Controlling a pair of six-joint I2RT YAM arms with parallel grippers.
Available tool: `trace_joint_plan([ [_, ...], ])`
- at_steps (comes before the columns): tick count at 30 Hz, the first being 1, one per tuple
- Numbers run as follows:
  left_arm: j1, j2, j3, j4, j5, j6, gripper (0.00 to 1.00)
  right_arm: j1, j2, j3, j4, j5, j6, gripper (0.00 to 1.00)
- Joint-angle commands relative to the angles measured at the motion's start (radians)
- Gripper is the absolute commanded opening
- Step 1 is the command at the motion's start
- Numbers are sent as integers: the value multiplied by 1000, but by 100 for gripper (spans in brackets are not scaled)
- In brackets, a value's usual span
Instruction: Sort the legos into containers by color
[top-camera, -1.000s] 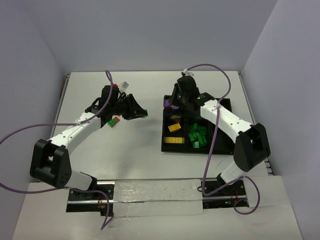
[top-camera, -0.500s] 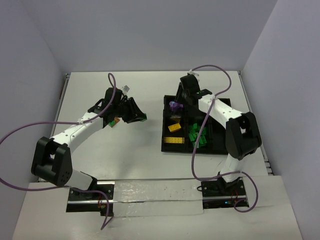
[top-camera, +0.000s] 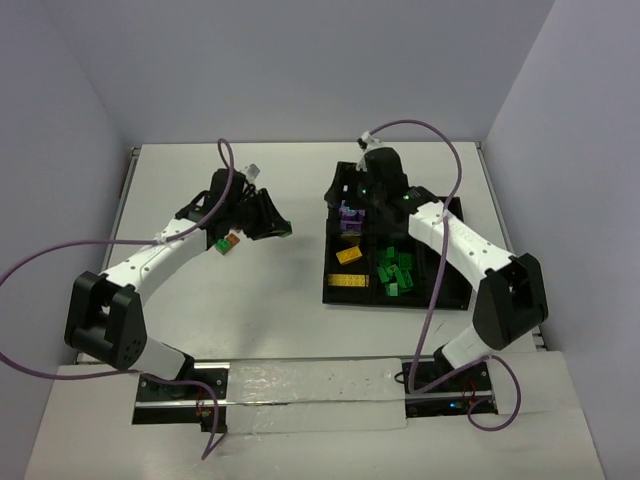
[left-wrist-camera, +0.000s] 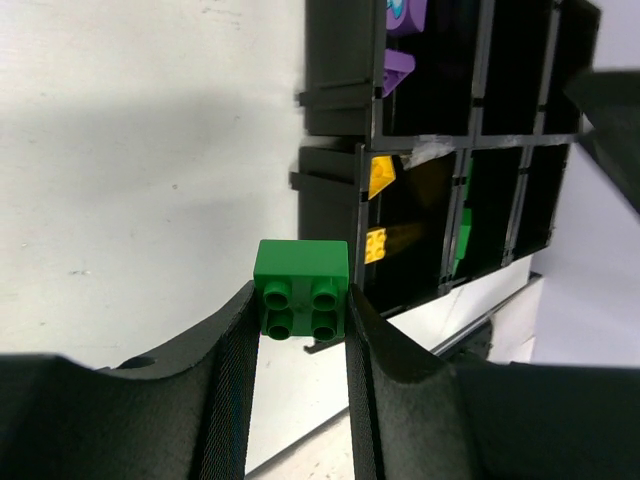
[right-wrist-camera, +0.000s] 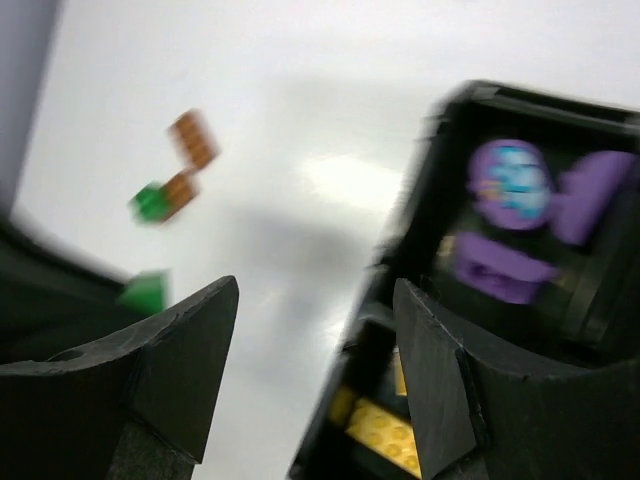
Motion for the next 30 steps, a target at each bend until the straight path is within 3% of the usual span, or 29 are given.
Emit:
trace_joint_plan([
  [1, -6, 31, 80, -55, 4, 96, 0, 91, -78, -70, 59, -197, -107, 70],
  [4, 1, 92, 145, -143, 126, 128, 0, 178, -137, -168, 128, -211, -248, 71],
  [7, 10, 134, 180, -172, 303, 146, 0, 187, -232, -281, 278, -272, -364, 70],
  [13, 12, 146, 174, -189, 394, 220, 0, 194, -452, -640, 796, -345, -644, 72],
  [17, 12, 130, 187, -205, 435, 271, 0, 199, -412, -569, 659, -394, -782, 73],
  [30, 12, 86, 202, -178, 552, 285, 0, 245, -300, -460, 595, -387, -896, 78],
])
